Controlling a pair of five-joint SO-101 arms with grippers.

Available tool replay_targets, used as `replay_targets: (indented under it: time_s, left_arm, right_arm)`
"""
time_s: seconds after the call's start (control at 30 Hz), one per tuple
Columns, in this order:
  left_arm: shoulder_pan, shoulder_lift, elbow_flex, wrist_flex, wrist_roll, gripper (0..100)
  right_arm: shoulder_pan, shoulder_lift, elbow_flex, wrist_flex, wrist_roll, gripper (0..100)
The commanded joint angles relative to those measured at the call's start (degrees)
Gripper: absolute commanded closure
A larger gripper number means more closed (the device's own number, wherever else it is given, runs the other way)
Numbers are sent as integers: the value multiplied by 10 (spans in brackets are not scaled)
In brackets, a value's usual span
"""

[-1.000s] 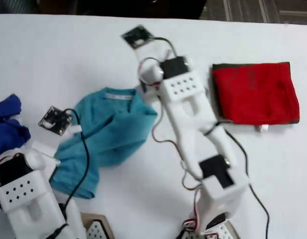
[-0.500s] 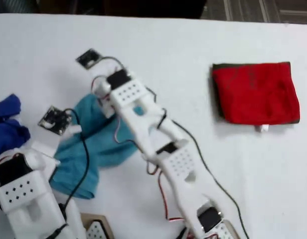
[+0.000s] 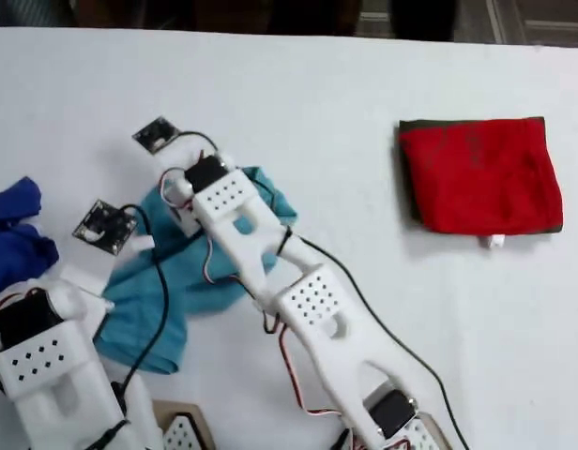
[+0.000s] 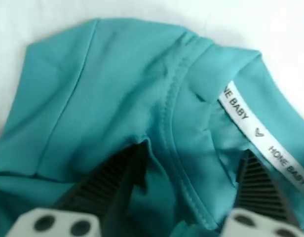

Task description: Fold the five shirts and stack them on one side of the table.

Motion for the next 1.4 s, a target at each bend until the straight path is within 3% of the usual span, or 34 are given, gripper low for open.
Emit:
replay_targets:
  time_s: [0.0,0.1,0.17,0.33,0.5,0.63,0.73,0.9,1.13,1.37]
  left_arm:
    - [-6,-8,-1,3,6,974]
    - [-6,-8,-1,3,6,974]
    - [-6,-8,-1,3,7,973]
    - [-6,-8,-7,-2,76,972]
    - [-4,-4,-34,2,94,972]
    - [-1,-4,-102,3,135,899]
    - [20,-3,-147,8,144,849]
    - [72,2,-228,15,183,893]
    - [107,207,-457,84,221,850]
    - [108,461,-774,187,233,847]
  right_arm:
    - [-4,1,-14,1,0,803]
    - [-2,2,-14,0,0,998]
    - [1,1,-14,0,0,952]
    - [32,-27,-14,1,0,981]
    - [77,-104,-14,34,0,980]
    - [116,-175,-14,68,0,980]
    - [141,-224,-14,92,0,980]
    - [175,-288,-14,151,0,980]
    - [219,-406,17,163,0,980]
    - [221,-602,278,161,0,979]
